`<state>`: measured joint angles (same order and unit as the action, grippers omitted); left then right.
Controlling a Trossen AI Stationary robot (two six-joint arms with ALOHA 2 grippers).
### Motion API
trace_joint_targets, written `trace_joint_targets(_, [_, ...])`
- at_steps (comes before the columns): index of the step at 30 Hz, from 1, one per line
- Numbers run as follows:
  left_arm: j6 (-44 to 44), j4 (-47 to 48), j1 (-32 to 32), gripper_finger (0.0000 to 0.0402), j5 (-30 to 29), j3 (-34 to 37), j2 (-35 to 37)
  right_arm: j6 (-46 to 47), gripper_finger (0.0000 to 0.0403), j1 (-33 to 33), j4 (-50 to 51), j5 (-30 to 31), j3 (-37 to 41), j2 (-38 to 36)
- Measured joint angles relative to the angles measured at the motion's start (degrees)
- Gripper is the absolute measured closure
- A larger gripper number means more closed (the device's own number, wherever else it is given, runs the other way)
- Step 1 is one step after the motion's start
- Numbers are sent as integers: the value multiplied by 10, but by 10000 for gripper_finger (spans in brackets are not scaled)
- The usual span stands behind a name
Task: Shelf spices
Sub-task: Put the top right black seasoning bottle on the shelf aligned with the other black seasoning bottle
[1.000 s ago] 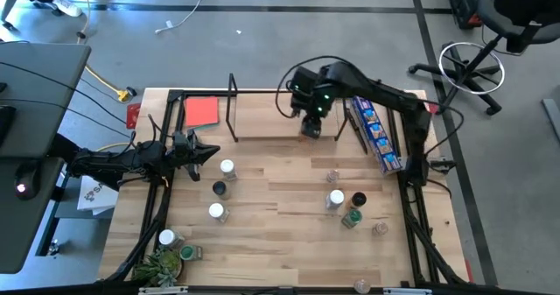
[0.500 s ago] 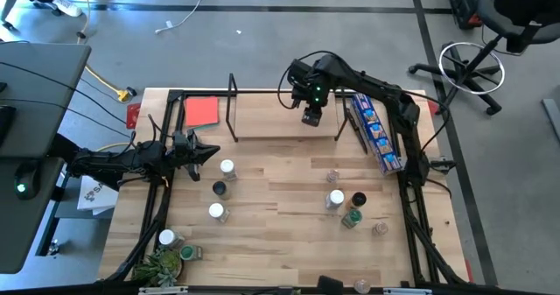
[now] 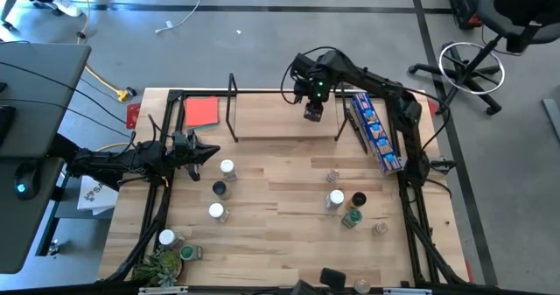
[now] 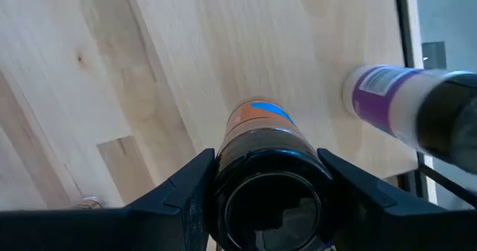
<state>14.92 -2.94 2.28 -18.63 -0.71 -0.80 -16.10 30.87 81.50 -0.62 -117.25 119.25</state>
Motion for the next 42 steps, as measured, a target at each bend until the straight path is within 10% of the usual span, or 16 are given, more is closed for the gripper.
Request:
trace_joint_targets(11, [0, 0, 0, 401, 0, 0, 0, -5, 215, 4, -85, -2, 147, -74])
trace_joint_targets(42, [0, 0, 0, 401, 0, 0, 0, 1, 215, 31, -165, -15, 159, -67])
